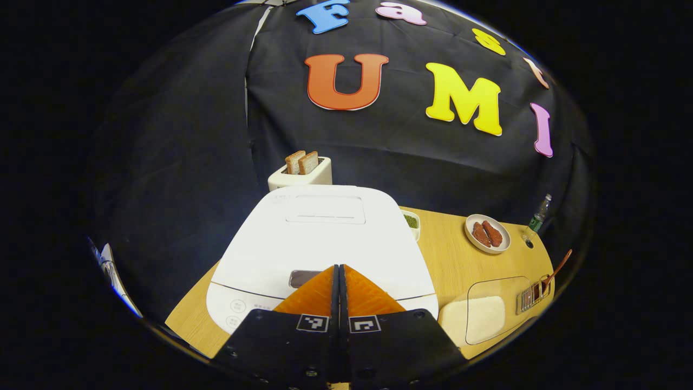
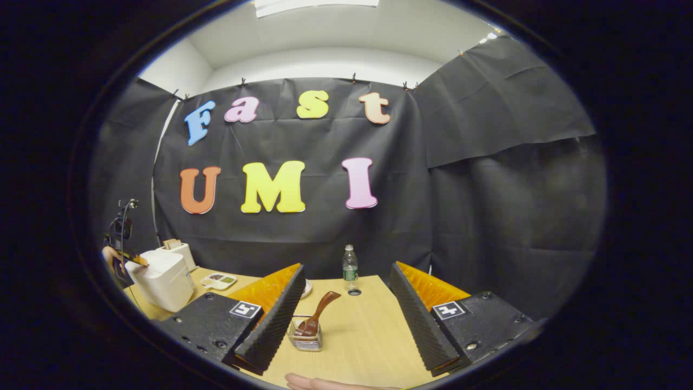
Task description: Close the left gripper, press the button to open the rice cooker; take a wooden spoon from the chopstick holder with the right hand, scoop a spoonful of rice and pour it into the rice cooker, then put the wooden spoon back into the chopstick holder.
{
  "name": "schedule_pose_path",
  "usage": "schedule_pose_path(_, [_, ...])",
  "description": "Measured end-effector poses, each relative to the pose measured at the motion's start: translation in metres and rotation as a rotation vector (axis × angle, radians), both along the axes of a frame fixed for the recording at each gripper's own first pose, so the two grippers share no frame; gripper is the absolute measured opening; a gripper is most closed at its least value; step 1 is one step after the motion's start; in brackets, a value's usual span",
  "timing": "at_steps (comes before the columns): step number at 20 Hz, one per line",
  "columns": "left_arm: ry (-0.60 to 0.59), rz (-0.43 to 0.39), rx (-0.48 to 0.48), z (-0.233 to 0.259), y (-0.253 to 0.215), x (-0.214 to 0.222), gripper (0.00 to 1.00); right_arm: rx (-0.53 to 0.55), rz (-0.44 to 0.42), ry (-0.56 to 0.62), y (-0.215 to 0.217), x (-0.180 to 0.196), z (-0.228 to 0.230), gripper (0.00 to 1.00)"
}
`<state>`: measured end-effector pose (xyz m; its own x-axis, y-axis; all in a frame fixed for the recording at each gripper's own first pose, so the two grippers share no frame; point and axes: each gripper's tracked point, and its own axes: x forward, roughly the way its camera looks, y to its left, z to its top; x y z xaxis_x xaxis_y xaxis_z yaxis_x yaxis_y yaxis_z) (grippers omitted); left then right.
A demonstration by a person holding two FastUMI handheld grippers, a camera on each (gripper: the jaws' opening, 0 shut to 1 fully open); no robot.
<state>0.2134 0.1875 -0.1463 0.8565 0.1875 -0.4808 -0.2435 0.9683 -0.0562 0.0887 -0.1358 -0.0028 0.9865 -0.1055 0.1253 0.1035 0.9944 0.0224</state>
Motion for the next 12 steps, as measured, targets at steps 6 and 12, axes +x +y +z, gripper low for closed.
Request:
schedule_pose_path(6, [-0.112,0.018,-0.023,0.049,0.005,-0.004,0.00,0.007,0.009,0.010,0.002,0.000,-0.003,1.00])
schedule_pose_path(12, [-0.181,0.030,-0.003,0.085,0.003,-0.026,0.00,-0.005,-0.004,0.024,-0.001,0.009,-0.004,1.00])
